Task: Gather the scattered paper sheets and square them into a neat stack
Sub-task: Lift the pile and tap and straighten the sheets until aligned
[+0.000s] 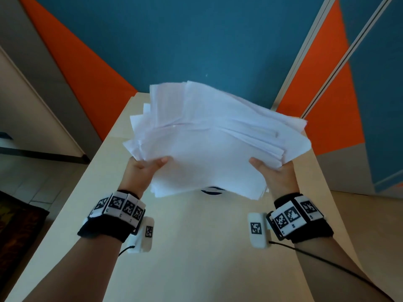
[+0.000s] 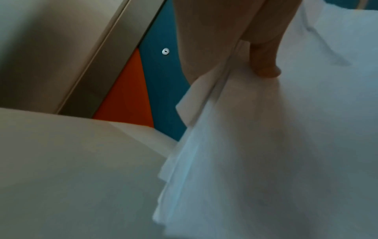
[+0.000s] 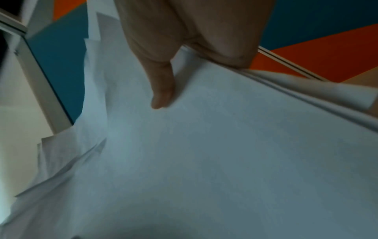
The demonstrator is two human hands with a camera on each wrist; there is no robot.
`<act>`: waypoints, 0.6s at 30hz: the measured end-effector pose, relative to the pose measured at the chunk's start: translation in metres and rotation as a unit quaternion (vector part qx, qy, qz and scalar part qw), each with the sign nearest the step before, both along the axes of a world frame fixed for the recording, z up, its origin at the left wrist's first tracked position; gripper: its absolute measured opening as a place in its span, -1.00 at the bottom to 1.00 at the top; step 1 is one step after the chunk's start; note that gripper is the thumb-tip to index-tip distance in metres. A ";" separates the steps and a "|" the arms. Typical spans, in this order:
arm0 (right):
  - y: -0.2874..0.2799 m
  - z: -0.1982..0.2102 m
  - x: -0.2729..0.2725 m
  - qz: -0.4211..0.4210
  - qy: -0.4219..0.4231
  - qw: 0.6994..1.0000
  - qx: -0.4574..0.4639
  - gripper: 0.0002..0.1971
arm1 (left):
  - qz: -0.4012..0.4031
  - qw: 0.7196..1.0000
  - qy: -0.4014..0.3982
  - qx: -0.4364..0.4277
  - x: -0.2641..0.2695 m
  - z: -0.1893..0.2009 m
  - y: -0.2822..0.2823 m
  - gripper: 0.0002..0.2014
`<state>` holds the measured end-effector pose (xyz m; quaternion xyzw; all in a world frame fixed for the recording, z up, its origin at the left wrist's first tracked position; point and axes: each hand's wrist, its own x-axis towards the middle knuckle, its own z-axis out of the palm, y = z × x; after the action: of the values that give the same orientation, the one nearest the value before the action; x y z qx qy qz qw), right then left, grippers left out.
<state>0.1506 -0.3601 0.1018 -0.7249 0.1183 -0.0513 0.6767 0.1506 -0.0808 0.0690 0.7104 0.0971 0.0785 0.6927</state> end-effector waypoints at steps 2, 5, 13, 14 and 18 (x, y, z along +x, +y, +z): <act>0.001 0.004 0.002 -0.010 -0.030 0.999 0.024 -0.67 | -0.003 0.999 -0.030 -0.024 0.001 0.009 -0.001 -0.91; -0.001 0.005 0.003 0.046 -0.043 0.998 0.031 -0.67 | -0.040 0.998 -0.018 -0.052 0.002 0.006 0.004 -0.88; -0.015 -0.011 0.008 0.083 0.048 0.995 0.006 -0.59 | -0.109 0.992 0.038 -0.040 0.006 -0.018 0.020 -0.61; -0.016 -0.012 0.009 0.087 0.051 0.995 0.004 -0.58 | -0.106 0.992 0.041 -0.046 0.006 -0.020 0.021 -0.57; -0.014 -0.009 0.005 0.106 0.056 0.993 -0.007 -0.59 | -0.100 0.990 0.074 -0.059 0.002 -0.031 0.016 -0.41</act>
<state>0.1552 -0.3746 0.0925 -0.7397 0.0782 0.0605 0.6656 0.1525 -0.0649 0.0382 0.6786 0.0808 -0.0501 0.7283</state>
